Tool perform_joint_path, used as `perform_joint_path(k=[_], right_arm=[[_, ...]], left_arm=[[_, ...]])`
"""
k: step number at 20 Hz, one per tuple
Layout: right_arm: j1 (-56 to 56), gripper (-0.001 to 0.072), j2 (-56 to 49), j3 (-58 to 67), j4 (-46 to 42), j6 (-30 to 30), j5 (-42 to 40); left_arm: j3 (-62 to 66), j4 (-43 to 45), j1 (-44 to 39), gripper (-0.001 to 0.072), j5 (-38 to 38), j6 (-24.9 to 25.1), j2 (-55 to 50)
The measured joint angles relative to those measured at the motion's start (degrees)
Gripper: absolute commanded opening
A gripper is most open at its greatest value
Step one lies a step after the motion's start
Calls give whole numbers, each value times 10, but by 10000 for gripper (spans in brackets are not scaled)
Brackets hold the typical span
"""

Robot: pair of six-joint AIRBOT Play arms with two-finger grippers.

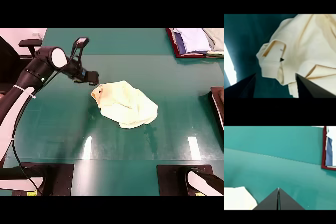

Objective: Fold the shirts.

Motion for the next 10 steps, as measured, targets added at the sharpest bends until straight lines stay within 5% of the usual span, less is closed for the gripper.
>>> perform_joint_path(k=[4, 5, 7, 8, 10], right_arm=[[0, 15, -12, 0, 2, 0, 13], [0, 15, -17, 0, 3, 0, 21], [0, 15, -31, -1, 4, 0, 41], [0, 15, -37, -5, 4, 0, 49], [0, 15, -44, -30, 4, 0, 60]], left_arm=[[-51, -38, 11, 578, 33, 2, -31], [-56, -47, 10, 505, 42, 3, -40], [-64, -58, 7, 146, 64, 7, -53], [-65, -61, 7, 27, 74, 8, -56], [-62, -64, 11, 23, 87, 11, -58]])
